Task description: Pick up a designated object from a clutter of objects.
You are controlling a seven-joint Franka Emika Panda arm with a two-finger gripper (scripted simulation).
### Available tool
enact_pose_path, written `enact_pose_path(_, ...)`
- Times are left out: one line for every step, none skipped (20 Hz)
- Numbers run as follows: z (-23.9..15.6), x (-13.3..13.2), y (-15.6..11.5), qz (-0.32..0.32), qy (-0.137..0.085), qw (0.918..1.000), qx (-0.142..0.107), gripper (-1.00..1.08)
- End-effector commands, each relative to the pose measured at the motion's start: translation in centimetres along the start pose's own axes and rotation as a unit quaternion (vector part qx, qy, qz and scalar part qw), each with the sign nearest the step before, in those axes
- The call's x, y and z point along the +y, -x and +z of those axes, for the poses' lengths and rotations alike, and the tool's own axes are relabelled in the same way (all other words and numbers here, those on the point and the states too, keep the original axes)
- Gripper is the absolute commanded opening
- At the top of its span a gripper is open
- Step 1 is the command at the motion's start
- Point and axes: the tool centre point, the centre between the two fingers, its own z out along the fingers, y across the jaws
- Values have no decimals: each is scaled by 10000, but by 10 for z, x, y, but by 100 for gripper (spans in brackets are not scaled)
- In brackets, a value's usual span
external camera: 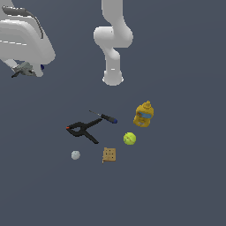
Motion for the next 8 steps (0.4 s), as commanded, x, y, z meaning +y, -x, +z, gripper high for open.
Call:
enact_pose_path(-4, 2, -2, -3, 0, 10000, 1, -100)
enact_pose_path(-5, 3, -2, -3, 0, 10000, 1, -100)
enact_pose_path(-5, 3, -3, -3, 0, 10000, 1, -100)
enact_pose_path(-5, 3, -3, -3, 0, 10000, 1, -100)
enact_pose_path(-5, 3, -3, -3, 0, 10000, 1, -100)
enact_pose_path(-5, 3, -3, 1, 1, 10000, 1, -100)
enact_pose_path(-5, 3, -3, 1, 1, 10000, 1, -100)
enact_pose_path(-5, 3, -3, 1, 1, 10000, 1, -100)
